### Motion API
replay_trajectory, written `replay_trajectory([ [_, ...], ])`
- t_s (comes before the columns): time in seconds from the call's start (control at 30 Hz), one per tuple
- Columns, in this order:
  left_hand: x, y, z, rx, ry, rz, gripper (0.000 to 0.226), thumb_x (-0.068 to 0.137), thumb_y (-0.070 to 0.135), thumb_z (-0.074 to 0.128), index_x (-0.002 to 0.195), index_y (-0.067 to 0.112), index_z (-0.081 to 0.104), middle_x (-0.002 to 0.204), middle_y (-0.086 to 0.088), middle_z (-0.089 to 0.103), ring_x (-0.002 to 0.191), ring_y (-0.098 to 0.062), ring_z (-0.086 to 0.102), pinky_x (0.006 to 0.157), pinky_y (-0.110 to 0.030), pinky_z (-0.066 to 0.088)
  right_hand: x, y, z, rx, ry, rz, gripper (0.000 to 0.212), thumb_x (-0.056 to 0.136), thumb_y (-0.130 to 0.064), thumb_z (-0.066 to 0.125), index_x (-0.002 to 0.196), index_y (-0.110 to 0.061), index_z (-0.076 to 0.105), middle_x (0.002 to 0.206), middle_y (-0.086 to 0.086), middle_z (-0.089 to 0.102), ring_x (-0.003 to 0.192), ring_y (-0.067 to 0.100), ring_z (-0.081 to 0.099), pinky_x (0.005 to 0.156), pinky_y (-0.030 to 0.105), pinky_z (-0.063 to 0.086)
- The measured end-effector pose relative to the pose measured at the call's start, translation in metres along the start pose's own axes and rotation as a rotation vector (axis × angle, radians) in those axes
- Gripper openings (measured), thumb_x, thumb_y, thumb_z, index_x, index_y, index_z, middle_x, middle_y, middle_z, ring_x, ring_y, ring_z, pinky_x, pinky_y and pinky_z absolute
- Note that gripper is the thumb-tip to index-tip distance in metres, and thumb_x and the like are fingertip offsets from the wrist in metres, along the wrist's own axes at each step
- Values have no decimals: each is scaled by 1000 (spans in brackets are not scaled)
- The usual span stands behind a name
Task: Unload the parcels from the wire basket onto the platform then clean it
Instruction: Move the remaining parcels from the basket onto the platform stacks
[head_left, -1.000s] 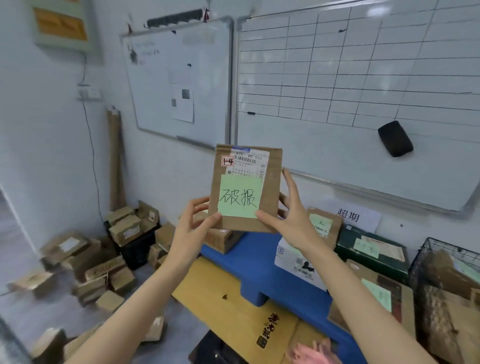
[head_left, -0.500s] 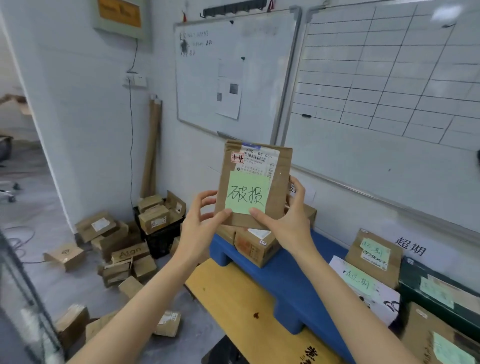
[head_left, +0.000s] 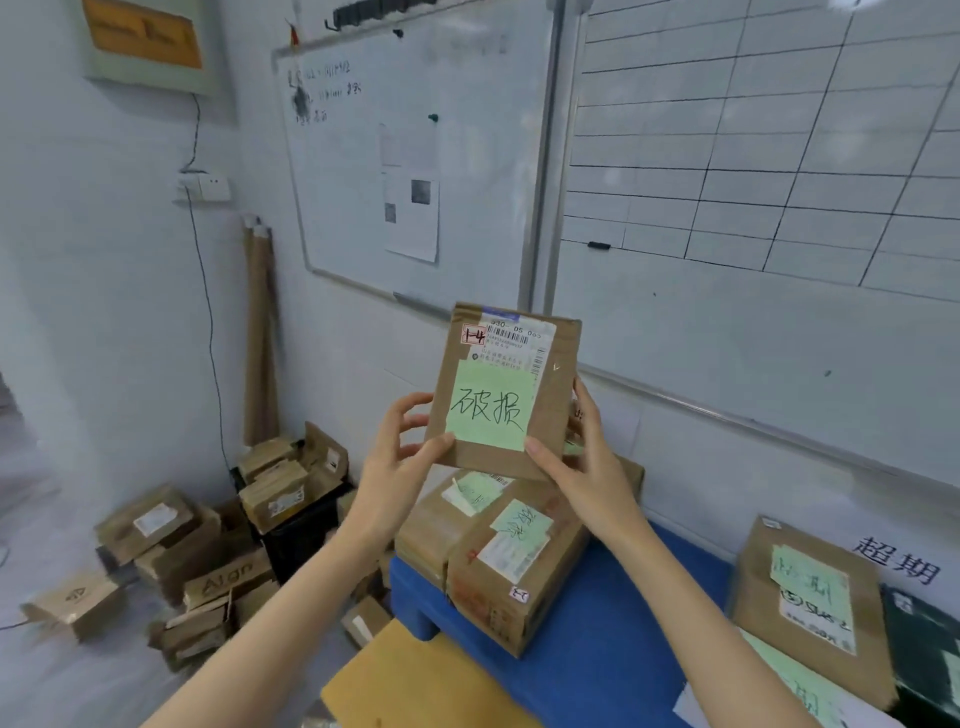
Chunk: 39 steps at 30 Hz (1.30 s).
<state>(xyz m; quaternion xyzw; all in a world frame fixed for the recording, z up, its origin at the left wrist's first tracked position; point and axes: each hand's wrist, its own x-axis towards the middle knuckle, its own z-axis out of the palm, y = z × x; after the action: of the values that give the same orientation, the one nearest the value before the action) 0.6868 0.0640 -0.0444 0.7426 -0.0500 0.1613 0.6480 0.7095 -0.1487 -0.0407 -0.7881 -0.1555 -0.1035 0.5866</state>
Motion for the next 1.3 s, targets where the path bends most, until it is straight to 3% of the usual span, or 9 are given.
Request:
replay_trajectory([
  [0.1, 24, -18, 23, 33, -63, -5, 33, 97, 27, 59, 122, 44, 45, 120, 16, 57, 90, 3, 64, 66, -11, 48, 14, 28, -11, 17, 33, 46, 89, 79, -56, 66, 147, -60, 9, 138, -36, 40, 120, -14, 45, 91, 19, 47],
  [0.27, 51, -47, 50, 64, -177, -58, 32, 97, 24, 59, 124, 38, 48, 118, 13, 60, 89, 2, 66, 68, -13, 50, 21, 72, -23, 92, 129, 120, 84, 77, -52, 74, 141, -66, 20, 146, -23, 43, 133, 3, 45, 104, 44, 49],
  [0.43, 87, -73, 79, 150, -307, 3, 36, 94, 21, 64, 126, 33, 50, 117, 22, 58, 98, 3, 62, 78, -14, 50, 28, 104, -38, 102, 237, 254, 79, 80, -47, 73, 138, -67, 23, 137, -32, 45, 128, -1, 48, 100, 42, 52],
  [0.57, 115, -103, 96, 213, -435, 41, 45, 88, 36, 66, 130, 35, 51, 123, 21, 59, 105, 2, 59, 85, -20, 47, 29, 130, -49, 121, 341, 413, 78, 88, -32, 72, 142, -60, 22, 142, -12, 47, 113, -3, 53, 83, 36, 60],
  [0.67, 140, -122, 100, 253, -500, 82, 48, 87, 36, 69, 132, 38, 51, 127, 19, 58, 108, -1, 60, 89, -27, 48, 34, 146, -54, 108, 410, 554, 84, 86, -36, 74, 148, -54, 21, 148, -3, 44, 116, 8, 54, 82, 43, 60],
  [0.9, 196, -148, 91, 411, -536, 218, 52, 82, 43, 62, 133, 38, 50, 130, 16, 55, 115, -4, 53, 98, -36, 46, 65, 180, -42, 14, 477, 748, 82, 86, -36, 74, 149, -48, 23, 152, 1, 38, 127, 25, 49, 67, 33, 58],
  [0.97, 208, -156, 90, 432, -534, 236, 51, 87, 37, 67, 135, 36, 49, 135, 15, 53, 121, -8, 49, 101, -37, 44, 74, 190, -39, 8, 500, 792, 81, 86, -37, 74, 150, -46, 24, 149, 3, 42, 126, 28, 50, 68, 36, 59],
  [1.1, 226, -168, 90, 427, -547, 237, 52, 89, 30, 68, 137, 36, 48, 139, 12, 51, 125, -11, 46, 104, -43, 43, 90, 205, -38, 40, 571, 858, 72, 89, -36, 71, 148, -41, 30, 127, -2, 47, 122, 27, 53, 84, 51, 59],
  [1.3, 241, -180, 95, 407, -582, 243, 54, 85, 46, 57, 137, 36, 47, 140, 12, 51, 127, -11, 45, 106, -40, 38, 98, 213, -42, 38, 682, 837, 54, 91, -35, 70, 138, -33, 43, 131, 6, 56, 108, 20, 57, 87, 42, 56],
])
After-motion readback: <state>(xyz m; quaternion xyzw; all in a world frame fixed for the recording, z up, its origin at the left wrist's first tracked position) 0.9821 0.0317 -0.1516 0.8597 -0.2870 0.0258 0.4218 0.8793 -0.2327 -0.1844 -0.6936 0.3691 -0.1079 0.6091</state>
